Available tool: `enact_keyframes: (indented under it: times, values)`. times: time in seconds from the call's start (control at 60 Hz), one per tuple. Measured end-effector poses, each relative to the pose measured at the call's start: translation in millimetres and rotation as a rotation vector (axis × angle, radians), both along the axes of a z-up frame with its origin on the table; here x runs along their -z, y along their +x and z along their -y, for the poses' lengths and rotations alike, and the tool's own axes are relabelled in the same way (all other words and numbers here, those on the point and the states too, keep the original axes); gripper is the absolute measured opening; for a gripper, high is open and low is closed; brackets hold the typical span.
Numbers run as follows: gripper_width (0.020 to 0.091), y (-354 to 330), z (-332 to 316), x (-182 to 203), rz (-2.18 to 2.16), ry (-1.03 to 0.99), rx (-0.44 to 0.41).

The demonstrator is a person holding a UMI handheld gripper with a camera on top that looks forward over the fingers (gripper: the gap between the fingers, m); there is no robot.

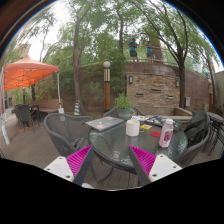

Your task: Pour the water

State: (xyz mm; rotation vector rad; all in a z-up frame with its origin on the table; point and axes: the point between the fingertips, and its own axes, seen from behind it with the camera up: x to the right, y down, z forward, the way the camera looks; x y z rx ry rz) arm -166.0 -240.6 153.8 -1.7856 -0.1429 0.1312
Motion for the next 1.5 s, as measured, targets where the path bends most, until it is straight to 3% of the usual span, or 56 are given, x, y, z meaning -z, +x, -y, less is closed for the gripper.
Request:
enact_keyframes:
  times: [0.333, 0.533, 0.717, 0.917, 0.95, 0.967, 0.983, 1.0, 1.183, 1.333, 1.467, 1.5]
  values:
    - [0.0808, 61.8, -32.8, 8.1, -0.011, 0.015, 0.042]
    - [0.0808, 184.6, -105.6, 14.1, 0.125, 0.072, 0.244]
    - [0.0813, 234.7, -191.0, 50.0, -0.009, 0.017, 0.267]
    - [0.0815, 272.0, -252.3, 61.1, 0.067, 0.059, 0.32]
    - [0.077, 273.7, -261.6, 59.9, 0.07, 0.078, 0.319]
    - [0.0697, 271.8, -266.4, 65.9, 0.074, 0.079, 0.322]
    - [0.0572, 272.2, -269.1, 69.5, 0.08, 0.073, 0.32]
    - [0.0534, 271.3, -270.7, 73.1, 0.083, 0.063, 0.315]
    - [0.0447, 276.5, -270.5, 66.7, 0.066, 0.108, 0.338]
    - [0.0446, 287.4, -278.4, 67.1, 0.192, 0.081, 0.364]
    - [0.0446, 285.5, -305.8, 14.7, 0.576, 0.128, 0.328]
    - [0.0415, 278.2, -315.1, -4.8, 0.72, 0.154, 0.304]
